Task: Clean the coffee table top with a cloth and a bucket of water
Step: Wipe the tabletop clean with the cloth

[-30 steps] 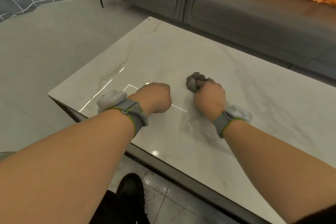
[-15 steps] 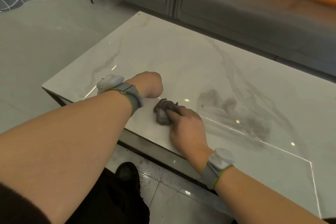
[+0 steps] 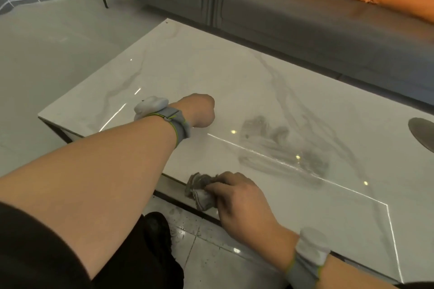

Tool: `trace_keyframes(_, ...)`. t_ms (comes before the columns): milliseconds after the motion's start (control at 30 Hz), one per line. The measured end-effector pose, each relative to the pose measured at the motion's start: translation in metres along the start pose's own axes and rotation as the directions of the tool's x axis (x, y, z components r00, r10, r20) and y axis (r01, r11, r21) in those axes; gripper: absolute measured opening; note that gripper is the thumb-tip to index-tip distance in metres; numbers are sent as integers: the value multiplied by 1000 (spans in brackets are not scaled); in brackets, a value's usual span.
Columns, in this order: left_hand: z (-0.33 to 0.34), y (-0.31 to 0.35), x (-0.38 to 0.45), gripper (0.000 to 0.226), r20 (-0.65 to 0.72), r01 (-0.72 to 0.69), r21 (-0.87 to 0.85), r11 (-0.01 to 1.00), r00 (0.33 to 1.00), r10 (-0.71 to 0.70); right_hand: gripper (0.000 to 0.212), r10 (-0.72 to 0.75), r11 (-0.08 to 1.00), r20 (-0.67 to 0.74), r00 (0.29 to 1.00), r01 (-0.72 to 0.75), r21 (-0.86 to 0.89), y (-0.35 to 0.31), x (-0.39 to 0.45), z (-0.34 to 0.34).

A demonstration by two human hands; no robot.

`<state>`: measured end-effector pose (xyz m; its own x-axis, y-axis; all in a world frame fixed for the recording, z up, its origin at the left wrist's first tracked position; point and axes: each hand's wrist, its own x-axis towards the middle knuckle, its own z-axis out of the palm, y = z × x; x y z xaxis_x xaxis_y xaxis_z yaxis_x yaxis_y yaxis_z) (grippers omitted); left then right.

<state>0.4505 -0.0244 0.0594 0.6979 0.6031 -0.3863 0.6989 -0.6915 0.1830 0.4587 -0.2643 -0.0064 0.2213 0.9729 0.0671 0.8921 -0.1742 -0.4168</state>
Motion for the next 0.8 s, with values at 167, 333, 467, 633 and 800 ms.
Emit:
trace_keyframes(167, 2, 15, 20, 45, 11, -72, -26, 997, 997, 72, 39, 146, 986, -155, 977, -131, 99, 48, 64, -63)
trace_keyframes(333, 7, 18, 33, 44, 60, -75, -41, 996, 995, 77, 38, 338, 928, -236, 911, -365, -78, 136, 148, -97)
trace_keyframes(467, 7, 11, 39, 44, 53, -60, -57, 997, 997, 64, 37, 476, 843, -226, 850, -514, -158, 186, 188, -92)
trace_keyframes(633, 10, 10, 41, 44, 62, -66, -36, 997, 996, 68, 38, 512, 814, -215, 832, -550, -188, 190, 204, -59)
trace_keyframes(800, 6, 12, 37, 45, 48, -85, -9, 996, 995, 85, 49, 389, 872, -201, 899, -429, -235, 164, 181, -43)
